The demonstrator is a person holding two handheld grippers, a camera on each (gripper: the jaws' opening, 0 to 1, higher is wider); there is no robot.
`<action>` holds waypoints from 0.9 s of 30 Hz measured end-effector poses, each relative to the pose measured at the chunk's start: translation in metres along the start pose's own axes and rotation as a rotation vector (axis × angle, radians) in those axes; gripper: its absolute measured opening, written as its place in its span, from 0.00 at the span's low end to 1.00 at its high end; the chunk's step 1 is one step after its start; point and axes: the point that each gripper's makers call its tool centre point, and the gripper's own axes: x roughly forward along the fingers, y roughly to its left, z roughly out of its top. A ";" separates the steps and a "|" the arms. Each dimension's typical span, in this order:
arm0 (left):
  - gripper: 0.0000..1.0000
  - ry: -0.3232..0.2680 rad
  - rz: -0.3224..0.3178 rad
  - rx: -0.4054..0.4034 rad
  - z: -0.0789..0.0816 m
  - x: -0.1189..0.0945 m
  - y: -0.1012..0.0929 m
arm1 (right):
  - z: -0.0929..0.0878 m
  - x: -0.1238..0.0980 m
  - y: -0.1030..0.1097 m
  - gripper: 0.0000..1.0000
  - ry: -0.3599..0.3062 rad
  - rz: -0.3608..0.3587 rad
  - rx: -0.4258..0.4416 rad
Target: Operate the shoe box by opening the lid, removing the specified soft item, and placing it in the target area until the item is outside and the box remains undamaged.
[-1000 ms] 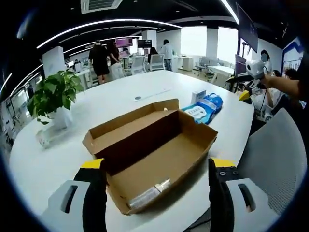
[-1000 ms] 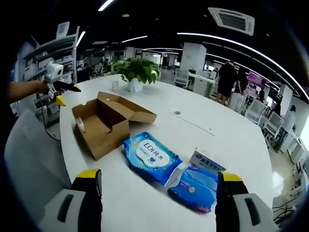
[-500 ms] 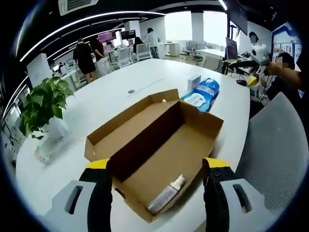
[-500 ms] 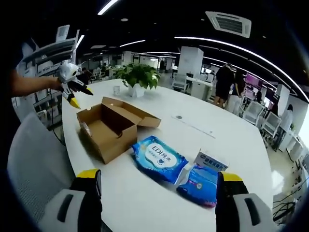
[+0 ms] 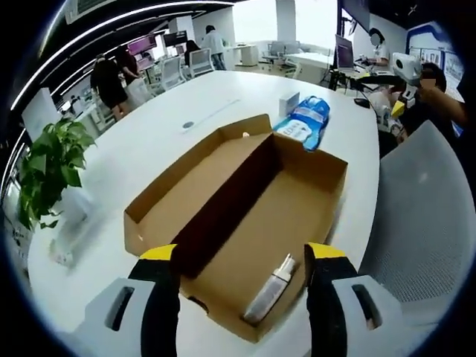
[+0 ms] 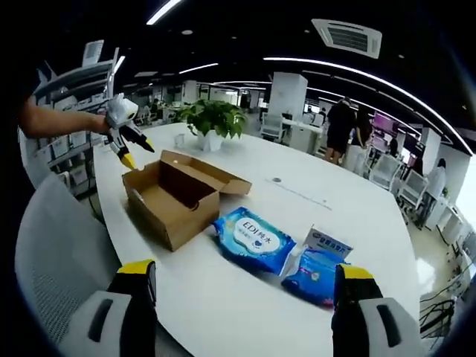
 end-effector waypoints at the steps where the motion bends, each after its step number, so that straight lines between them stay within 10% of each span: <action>1: 0.67 0.007 -0.004 0.004 0.000 0.001 0.001 | 0.001 -0.001 0.001 1.00 -0.004 0.001 0.005; 27: 0.63 0.261 -0.161 0.266 -0.022 0.039 -0.003 | -0.013 -0.008 0.026 1.00 0.012 -0.009 0.032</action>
